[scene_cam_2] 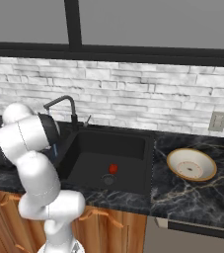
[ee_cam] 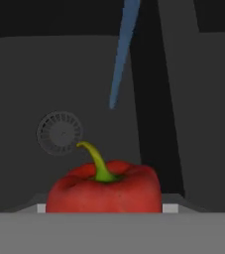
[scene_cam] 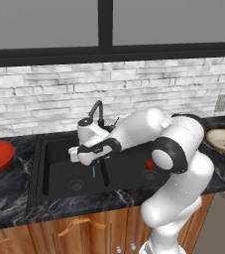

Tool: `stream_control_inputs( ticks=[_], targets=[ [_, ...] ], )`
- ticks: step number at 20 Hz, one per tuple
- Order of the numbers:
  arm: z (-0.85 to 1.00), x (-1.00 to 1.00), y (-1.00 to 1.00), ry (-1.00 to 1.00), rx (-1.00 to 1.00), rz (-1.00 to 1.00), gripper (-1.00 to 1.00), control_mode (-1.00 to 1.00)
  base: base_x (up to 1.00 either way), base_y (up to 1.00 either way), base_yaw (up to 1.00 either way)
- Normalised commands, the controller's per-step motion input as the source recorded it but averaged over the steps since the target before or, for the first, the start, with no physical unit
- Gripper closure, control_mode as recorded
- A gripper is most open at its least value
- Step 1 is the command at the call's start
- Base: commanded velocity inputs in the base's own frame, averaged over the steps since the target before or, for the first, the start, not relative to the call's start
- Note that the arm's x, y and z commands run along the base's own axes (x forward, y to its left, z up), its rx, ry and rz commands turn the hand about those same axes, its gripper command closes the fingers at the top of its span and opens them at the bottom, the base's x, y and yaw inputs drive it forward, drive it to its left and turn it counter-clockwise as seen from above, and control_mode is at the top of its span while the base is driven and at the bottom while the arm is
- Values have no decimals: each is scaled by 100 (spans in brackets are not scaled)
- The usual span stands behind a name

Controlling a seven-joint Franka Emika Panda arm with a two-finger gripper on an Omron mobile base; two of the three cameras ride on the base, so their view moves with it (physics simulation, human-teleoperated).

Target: Pick the bell peppers from the sink and place them in one bowl. Place the eggplant in the other bowl. Then turn off the sink faucet.

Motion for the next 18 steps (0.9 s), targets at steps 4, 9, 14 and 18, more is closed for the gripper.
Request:
stream_control_inputs(
  ticks=[4,9,14,18],
  targets=[
    [38,-27,-75,-2,4,0,100,-100,0,0,0],
    [40,-20,-74,-1,3,0,100,-100,0,0,0],
    [29,-16,-80,-2,3,0,100,-100,0,0,0],
    [21,-9,-86,-3,0,0,100,-100,0,0,0]
  ],
)
